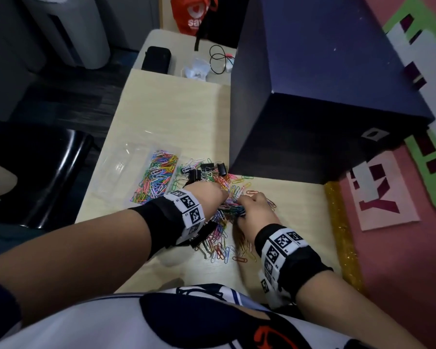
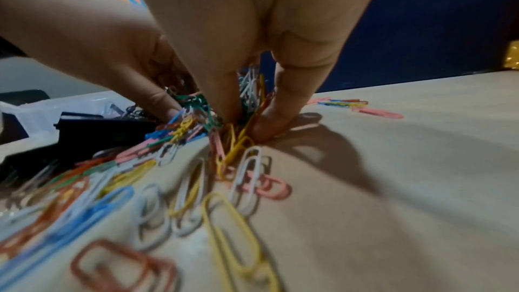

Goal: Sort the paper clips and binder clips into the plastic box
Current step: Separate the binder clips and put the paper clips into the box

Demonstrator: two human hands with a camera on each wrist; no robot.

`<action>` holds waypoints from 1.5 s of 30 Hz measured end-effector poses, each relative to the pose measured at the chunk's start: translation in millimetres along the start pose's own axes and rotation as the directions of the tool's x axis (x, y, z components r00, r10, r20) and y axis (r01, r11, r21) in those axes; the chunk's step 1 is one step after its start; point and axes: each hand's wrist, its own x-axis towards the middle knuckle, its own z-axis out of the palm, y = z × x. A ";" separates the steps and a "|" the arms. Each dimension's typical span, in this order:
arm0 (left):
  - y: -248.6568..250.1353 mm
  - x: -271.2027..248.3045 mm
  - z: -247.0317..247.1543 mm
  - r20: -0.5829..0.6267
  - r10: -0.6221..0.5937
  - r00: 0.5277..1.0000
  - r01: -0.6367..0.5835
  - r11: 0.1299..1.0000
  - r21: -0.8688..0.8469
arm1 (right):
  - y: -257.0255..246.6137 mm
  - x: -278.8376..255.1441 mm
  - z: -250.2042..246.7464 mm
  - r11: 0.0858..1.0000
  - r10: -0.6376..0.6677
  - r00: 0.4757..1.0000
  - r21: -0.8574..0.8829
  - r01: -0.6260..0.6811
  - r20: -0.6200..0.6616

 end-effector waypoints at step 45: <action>-79.7 -73.2 -12.3 -0.237 -0.265 0.935 0.150 0.898 -0.413 | -37.4 19.1 -7.8 0.978 0.053 0.996 -0.203 -0.038 0.068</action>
